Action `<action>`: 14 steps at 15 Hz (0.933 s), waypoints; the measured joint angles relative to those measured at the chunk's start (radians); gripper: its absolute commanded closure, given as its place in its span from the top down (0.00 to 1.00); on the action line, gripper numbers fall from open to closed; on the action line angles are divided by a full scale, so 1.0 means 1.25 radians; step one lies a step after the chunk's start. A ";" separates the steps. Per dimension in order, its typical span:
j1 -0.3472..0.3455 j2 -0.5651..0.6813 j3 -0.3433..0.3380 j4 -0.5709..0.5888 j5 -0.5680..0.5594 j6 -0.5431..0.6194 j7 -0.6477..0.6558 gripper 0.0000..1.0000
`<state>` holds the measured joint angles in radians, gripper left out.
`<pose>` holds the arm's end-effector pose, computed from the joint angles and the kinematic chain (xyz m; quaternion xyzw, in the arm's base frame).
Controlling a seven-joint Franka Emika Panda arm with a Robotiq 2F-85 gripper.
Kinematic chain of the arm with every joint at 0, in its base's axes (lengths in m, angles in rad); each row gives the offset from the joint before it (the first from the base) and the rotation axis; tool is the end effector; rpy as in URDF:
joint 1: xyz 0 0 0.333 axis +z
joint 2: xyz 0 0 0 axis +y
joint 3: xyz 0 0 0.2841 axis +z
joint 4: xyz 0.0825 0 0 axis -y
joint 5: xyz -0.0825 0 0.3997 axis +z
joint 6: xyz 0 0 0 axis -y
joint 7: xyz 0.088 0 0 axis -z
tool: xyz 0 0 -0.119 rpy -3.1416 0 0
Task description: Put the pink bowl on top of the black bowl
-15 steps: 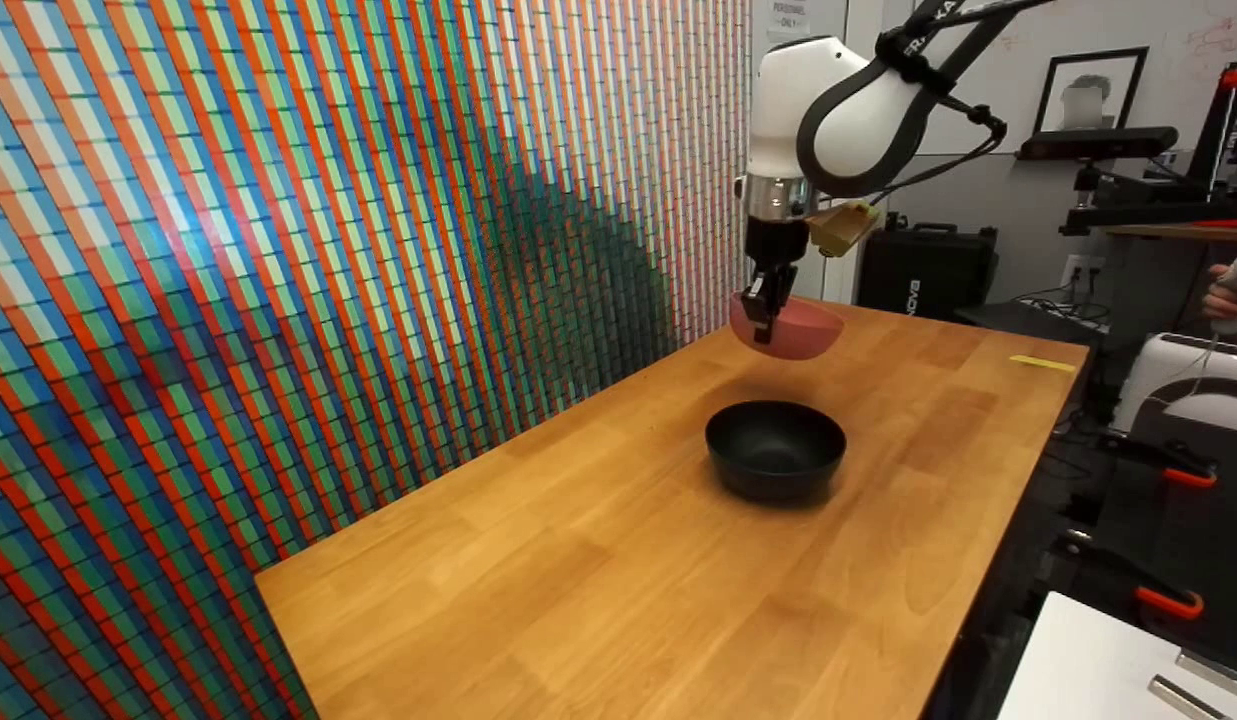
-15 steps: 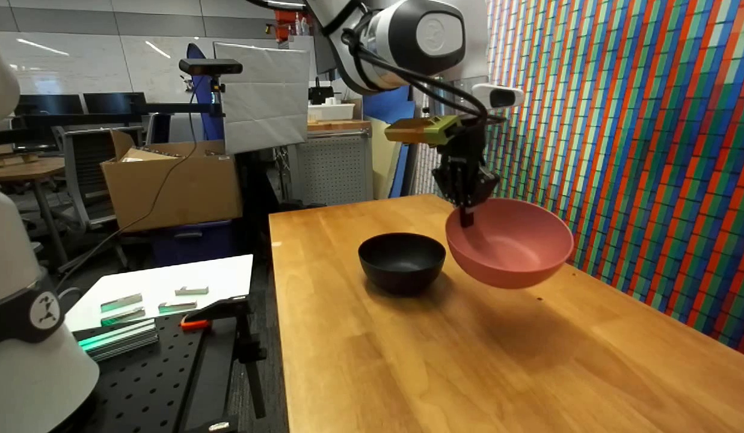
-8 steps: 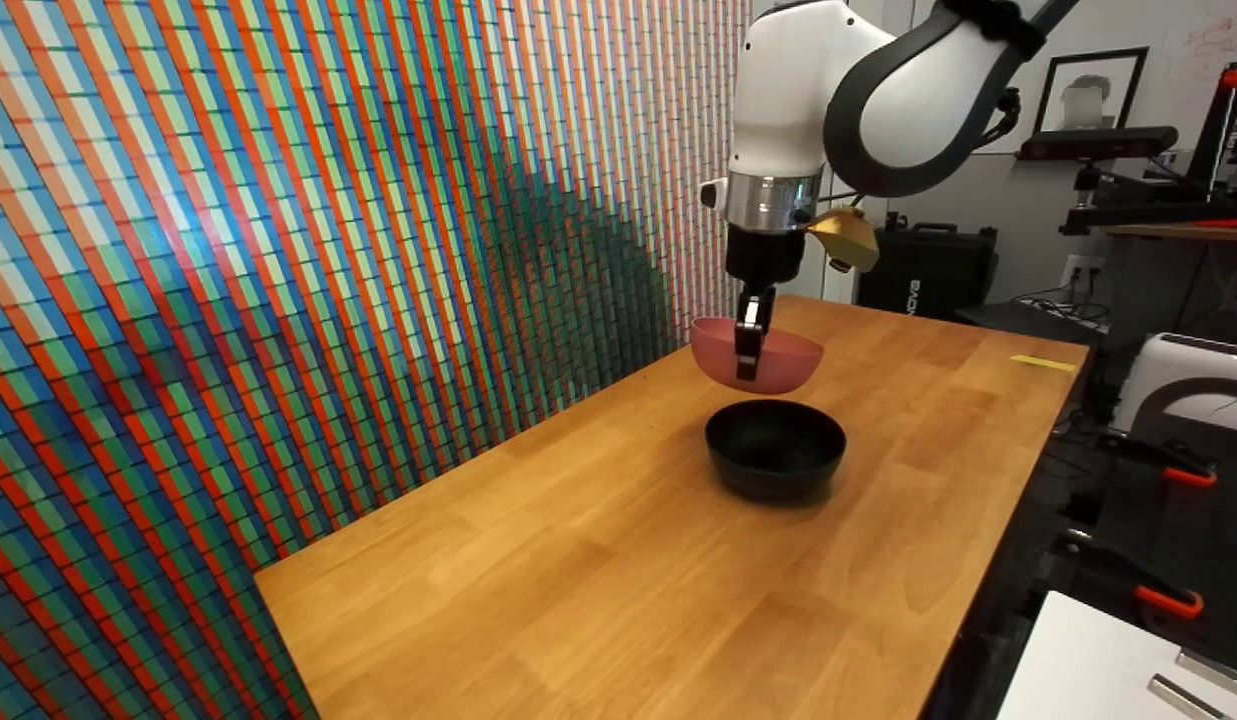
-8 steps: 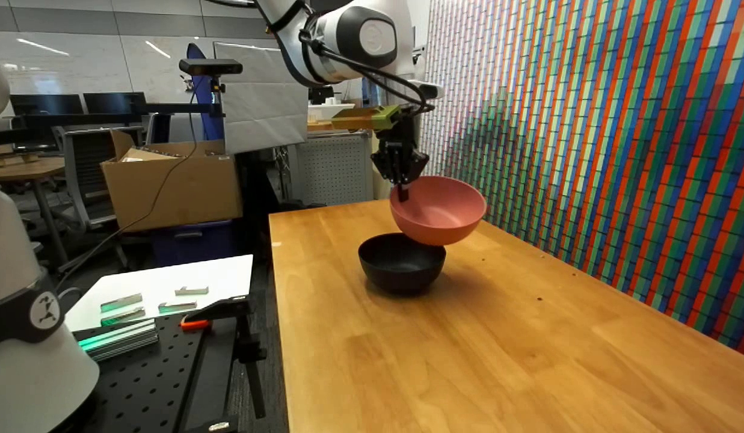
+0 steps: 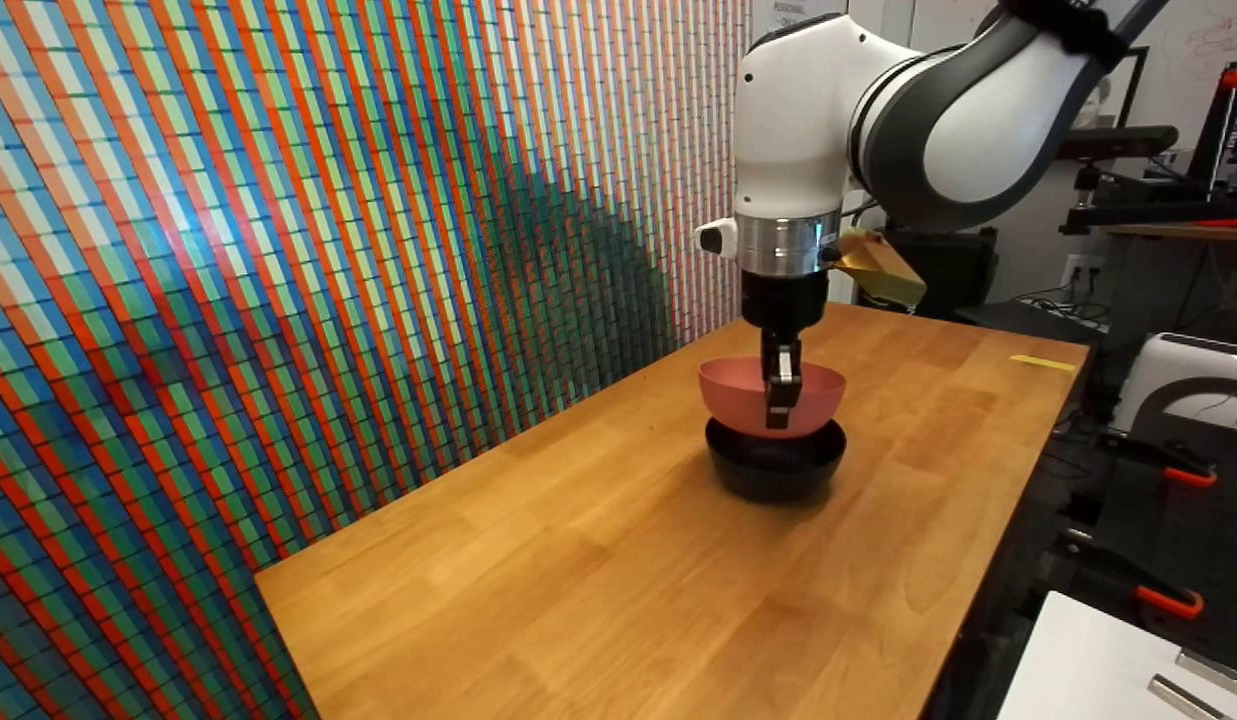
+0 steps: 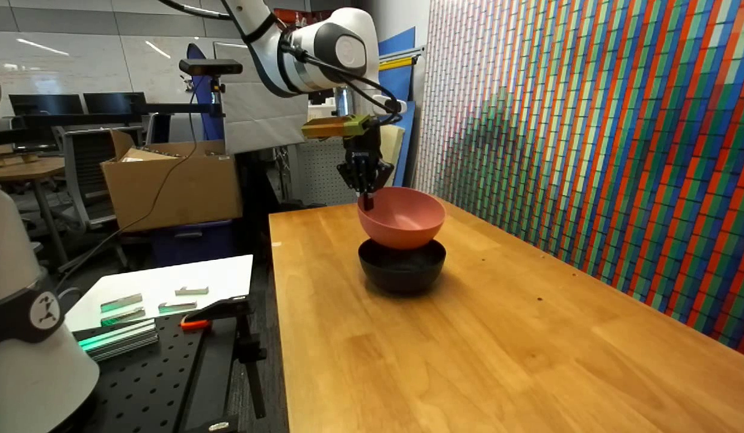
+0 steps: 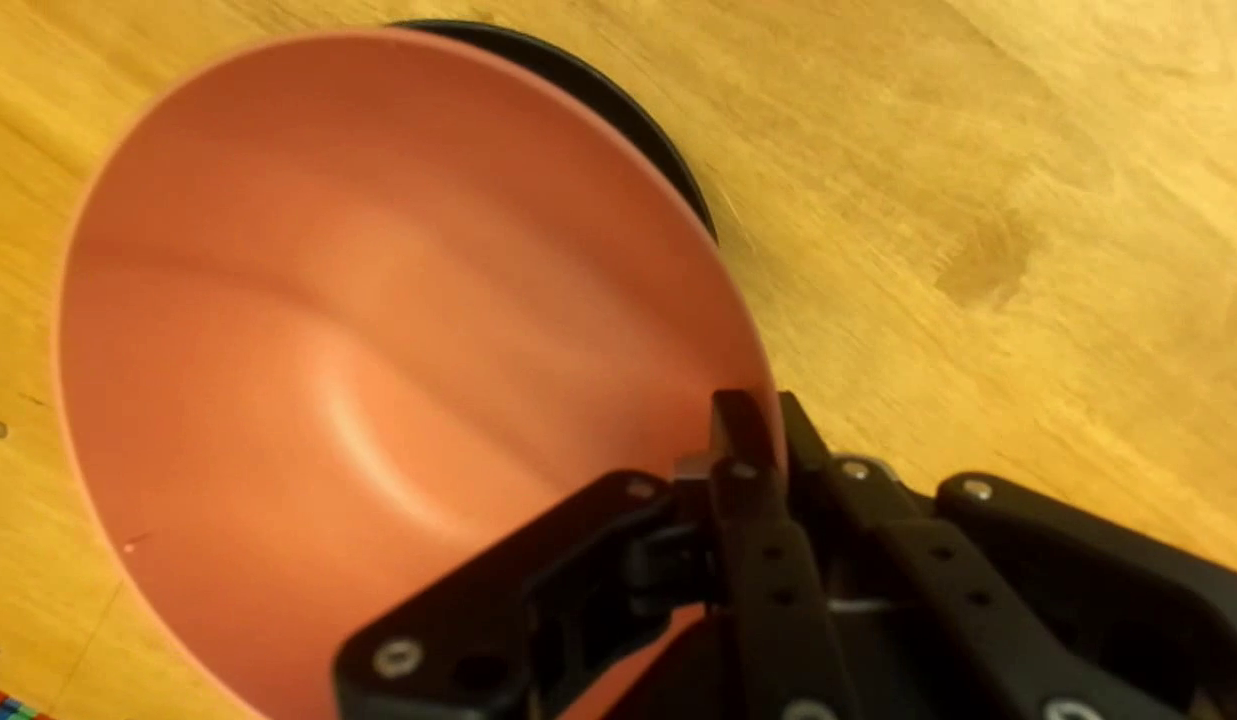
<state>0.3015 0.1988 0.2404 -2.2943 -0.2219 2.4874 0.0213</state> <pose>0.4545 0.2769 0.2101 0.9398 0.3389 0.0141 0.0417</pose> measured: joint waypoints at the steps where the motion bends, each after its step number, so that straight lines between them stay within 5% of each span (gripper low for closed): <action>1: 0.000 0.000 -0.001 0.000 -0.018 -0.010 0.005 0.08; 9: 0.000 0.000 -0.016 0.001 -0.141 -0.044 0.059 0.08; 11: 0.001 0.001 -0.015 0.001 -0.141 -0.049 0.060 0.33; 14: 0.003 0.002 -0.014 0.001 -0.141 -0.053 0.060 0.53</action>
<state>0.3055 0.2012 0.2235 -2.2936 -0.3984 2.4215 0.0960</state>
